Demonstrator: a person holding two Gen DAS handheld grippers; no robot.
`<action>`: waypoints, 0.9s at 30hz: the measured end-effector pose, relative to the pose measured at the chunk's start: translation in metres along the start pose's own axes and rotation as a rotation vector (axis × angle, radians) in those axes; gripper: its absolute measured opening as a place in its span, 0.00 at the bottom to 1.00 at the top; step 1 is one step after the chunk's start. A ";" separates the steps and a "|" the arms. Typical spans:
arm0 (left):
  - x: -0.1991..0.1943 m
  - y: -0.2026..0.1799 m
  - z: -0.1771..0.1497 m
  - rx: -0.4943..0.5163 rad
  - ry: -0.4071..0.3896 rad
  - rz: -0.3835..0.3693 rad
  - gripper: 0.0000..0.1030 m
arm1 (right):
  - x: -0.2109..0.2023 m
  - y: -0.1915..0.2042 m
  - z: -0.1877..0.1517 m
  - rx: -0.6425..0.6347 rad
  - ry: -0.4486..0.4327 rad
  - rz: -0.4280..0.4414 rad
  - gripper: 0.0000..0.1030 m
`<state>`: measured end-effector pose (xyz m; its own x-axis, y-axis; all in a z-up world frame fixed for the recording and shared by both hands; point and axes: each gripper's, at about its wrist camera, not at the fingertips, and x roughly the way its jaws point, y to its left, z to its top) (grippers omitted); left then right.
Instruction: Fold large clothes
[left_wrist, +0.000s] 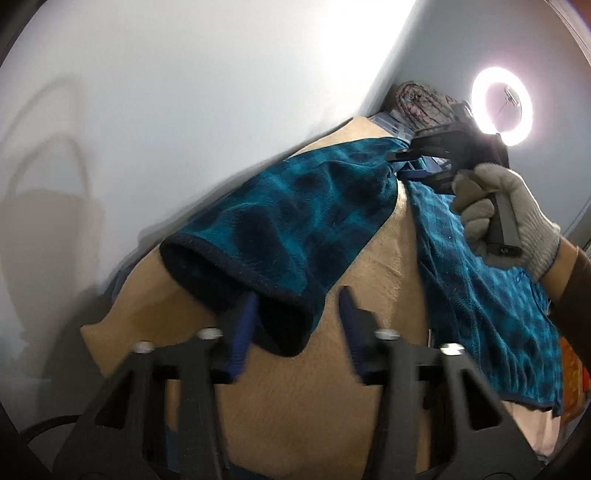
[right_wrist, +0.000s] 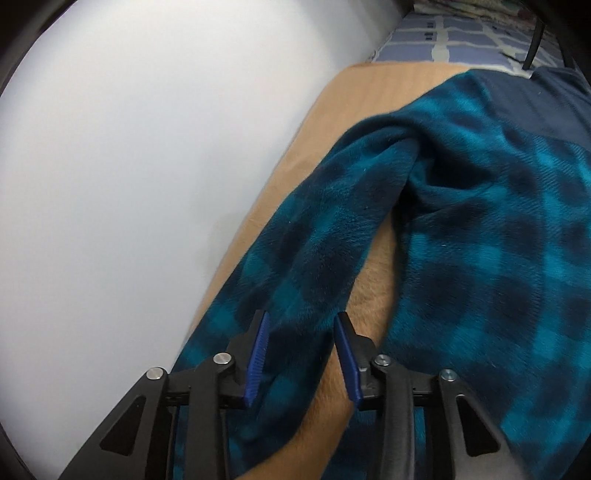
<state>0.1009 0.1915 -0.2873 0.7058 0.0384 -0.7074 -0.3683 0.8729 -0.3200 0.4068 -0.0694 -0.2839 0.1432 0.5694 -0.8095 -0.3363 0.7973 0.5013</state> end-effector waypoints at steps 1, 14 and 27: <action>0.003 -0.002 0.001 0.009 0.003 -0.001 0.13 | 0.004 -0.001 0.002 0.009 0.006 -0.001 0.30; -0.040 -0.016 0.000 0.067 -0.118 -0.040 0.04 | -0.040 -0.002 0.023 0.004 -0.034 0.071 0.03; -0.045 -0.021 -0.022 0.121 0.002 -0.150 0.33 | -0.045 -0.051 0.031 0.075 -0.018 -0.020 0.03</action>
<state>0.0638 0.1607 -0.2626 0.7460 -0.0973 -0.6588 -0.1834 0.9210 -0.3437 0.4468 -0.1294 -0.2638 0.1663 0.5564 -0.8141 -0.2630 0.8207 0.5072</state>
